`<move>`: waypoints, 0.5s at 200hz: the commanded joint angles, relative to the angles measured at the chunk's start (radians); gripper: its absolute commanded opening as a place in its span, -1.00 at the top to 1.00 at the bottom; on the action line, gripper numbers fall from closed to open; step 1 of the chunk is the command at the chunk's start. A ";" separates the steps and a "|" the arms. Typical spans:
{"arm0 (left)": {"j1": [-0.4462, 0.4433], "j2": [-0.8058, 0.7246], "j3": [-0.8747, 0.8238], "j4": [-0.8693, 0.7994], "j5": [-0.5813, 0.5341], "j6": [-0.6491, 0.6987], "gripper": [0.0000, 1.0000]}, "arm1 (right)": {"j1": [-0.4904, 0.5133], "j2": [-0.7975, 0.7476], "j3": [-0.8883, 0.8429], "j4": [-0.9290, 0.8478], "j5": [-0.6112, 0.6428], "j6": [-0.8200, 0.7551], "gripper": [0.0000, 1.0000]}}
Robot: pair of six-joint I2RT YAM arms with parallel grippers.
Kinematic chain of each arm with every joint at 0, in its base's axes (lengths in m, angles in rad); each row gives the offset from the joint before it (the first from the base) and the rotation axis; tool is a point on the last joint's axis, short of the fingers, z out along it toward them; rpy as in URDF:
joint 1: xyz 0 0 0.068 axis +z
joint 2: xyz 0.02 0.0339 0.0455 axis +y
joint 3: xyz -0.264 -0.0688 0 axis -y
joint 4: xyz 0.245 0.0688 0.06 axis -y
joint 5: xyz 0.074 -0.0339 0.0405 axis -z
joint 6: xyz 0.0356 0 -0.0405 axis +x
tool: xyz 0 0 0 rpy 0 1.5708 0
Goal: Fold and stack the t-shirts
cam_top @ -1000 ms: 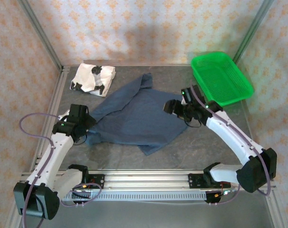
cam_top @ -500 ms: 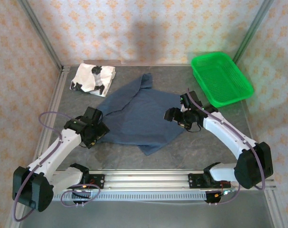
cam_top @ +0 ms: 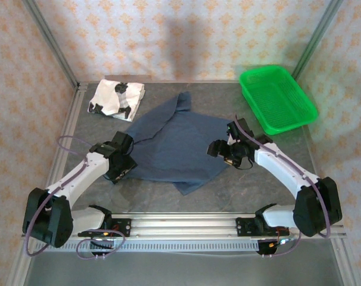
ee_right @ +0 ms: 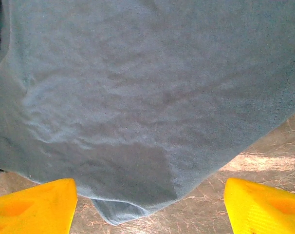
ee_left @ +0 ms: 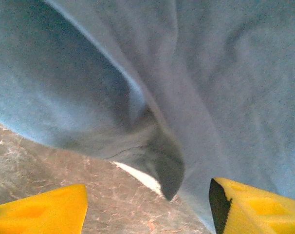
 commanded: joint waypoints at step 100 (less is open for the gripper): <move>0.006 0.114 0.051 0.049 -0.054 0.060 0.34 | -0.019 -0.047 -0.090 0.062 0.001 0.048 -0.57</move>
